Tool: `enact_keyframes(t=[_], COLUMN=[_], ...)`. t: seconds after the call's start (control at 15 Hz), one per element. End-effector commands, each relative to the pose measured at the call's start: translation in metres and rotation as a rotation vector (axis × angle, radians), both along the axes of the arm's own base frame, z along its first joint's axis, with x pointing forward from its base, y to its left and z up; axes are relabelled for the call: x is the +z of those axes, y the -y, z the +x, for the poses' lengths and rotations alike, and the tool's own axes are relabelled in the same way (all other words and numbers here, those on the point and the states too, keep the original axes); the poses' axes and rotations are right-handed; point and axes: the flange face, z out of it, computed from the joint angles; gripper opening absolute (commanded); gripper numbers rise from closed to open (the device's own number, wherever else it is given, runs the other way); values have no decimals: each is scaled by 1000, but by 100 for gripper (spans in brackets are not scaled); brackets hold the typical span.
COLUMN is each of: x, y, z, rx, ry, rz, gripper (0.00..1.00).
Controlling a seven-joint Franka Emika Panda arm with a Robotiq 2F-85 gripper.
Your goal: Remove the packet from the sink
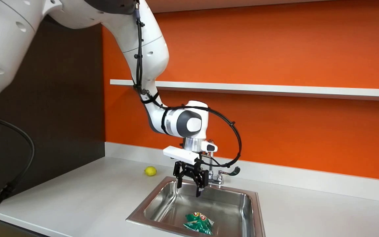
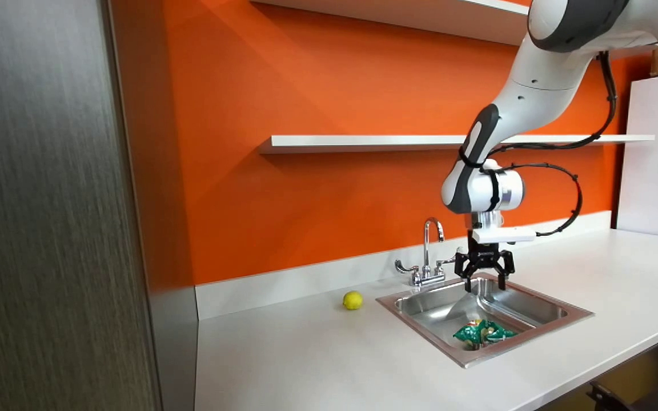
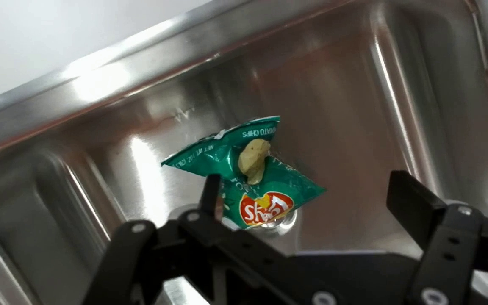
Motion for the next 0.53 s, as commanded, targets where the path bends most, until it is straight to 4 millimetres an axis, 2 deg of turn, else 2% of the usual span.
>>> enact_keyframes(t=[0.0,0.27,0.47], x=[-13,-34,-52], y=[22,36,39], z=[-3,0,9], rx=[11,22,39], ry=[14,9,7], rz=[-6,-17,-22], gripper=[100,100,100])
